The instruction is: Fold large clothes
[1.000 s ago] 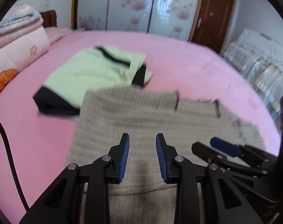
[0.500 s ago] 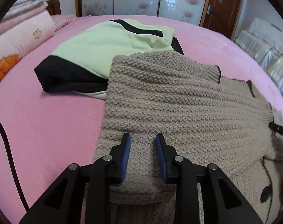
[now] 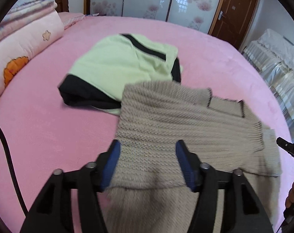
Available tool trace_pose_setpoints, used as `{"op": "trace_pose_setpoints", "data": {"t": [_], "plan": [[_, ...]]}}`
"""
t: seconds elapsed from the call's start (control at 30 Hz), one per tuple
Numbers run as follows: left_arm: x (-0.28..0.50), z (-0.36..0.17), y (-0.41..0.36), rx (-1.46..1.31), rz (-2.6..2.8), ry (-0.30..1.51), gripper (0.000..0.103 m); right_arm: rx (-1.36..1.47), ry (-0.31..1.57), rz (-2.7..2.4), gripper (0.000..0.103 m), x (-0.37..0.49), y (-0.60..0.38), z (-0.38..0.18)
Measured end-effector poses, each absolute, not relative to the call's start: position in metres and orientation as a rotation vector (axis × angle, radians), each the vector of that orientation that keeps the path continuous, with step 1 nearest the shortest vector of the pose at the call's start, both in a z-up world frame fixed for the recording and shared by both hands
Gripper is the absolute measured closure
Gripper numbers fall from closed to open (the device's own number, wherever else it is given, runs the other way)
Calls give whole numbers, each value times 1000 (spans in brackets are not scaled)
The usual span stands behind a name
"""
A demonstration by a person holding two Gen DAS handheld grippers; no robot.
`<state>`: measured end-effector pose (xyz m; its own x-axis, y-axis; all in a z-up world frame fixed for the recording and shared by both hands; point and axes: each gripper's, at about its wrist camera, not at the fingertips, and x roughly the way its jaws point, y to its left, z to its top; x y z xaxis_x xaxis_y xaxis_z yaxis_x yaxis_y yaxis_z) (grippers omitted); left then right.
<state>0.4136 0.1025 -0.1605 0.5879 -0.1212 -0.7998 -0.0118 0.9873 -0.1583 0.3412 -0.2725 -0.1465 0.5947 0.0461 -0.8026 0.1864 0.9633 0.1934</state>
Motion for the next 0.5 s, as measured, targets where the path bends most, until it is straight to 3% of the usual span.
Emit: {"op": "trace_pose_setpoints", "data": {"t": [0.3, 0.5], "plan": [[339, -42, 90, -99, -144, 815, 42, 239, 780, -75, 58, 264, -269, -32], [279, 26, 82, -43, -171, 736, 41, 234, 693, -57, 55, 199, -266, 30]]}}
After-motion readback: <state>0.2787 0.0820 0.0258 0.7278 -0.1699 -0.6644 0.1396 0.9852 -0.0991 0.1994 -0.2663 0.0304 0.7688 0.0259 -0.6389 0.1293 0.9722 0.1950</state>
